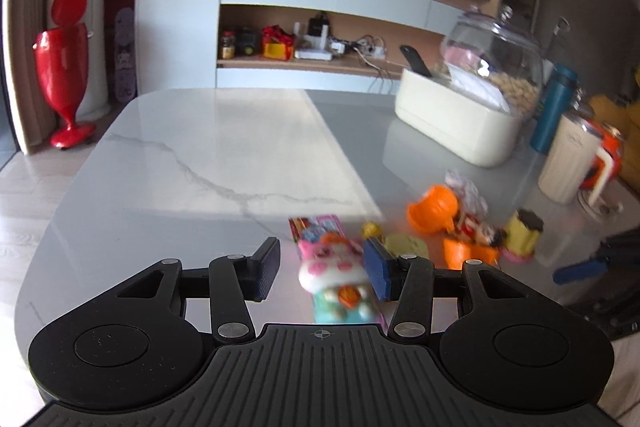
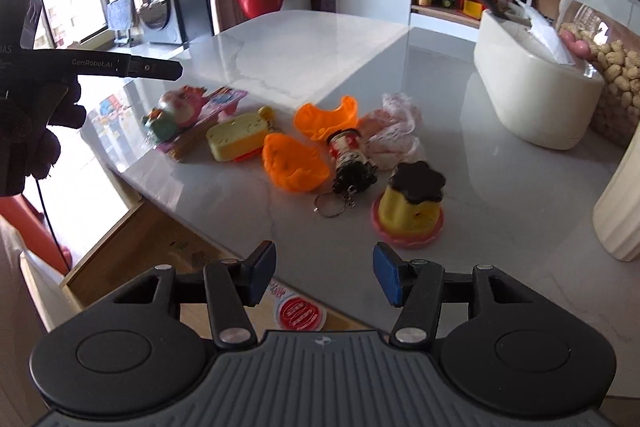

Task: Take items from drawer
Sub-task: 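Move both grippers back down into the drawer toward the snack bag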

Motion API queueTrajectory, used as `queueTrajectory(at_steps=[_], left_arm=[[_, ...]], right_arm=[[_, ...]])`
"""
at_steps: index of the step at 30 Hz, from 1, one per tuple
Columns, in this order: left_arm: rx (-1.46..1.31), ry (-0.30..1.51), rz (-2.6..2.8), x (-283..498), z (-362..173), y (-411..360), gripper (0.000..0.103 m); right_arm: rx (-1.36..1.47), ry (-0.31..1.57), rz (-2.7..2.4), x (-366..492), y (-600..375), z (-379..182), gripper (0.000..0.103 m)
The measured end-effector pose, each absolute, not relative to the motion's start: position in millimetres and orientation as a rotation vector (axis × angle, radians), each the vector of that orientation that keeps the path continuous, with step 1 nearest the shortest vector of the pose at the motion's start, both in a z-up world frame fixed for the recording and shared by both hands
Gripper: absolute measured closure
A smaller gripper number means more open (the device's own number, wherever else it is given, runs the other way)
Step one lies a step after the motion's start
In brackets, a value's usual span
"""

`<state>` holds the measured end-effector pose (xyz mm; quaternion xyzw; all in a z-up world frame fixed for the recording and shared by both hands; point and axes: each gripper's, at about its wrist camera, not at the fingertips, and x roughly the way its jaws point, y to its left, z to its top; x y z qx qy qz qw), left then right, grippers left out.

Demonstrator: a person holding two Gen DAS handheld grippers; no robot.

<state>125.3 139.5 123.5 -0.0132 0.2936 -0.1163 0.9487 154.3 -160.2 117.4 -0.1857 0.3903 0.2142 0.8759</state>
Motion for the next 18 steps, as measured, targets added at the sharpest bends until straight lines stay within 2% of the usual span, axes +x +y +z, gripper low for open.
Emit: queueTrajectory(at_steps=[2, 5, 6, 9, 18], left_arm=[[0.047, 0.62, -0.286, 104.0, 117.7, 129.1, 0.052], [0.166, 0.683, -0.396, 78.1, 100.7, 108.7, 0.052], [0.204, 0.703, -0.431, 71.9, 94.4, 101.8, 0.052], [0.334, 0.759, -0.503, 63.5, 73.1, 79.9, 0.052], [0.584, 0.923, -0.595, 89.5, 1.5, 48.3, 0.056]], right_arm=[[-0.413, 0.852, 0.476, 149.1, -156.9, 104.3, 0.049], [-0.494, 0.788, 0.497, 134.3, -148.4, 93.8, 0.035], [-0.524, 0.774, 0.501, 130.1, -144.4, 91.9, 0.034], [-0.575, 0.757, 0.566, 118.2, -135.2, 86.1, 0.034], [-0.625, 0.918, 0.574, 126.5, -127.4, 33.2, 0.036]])
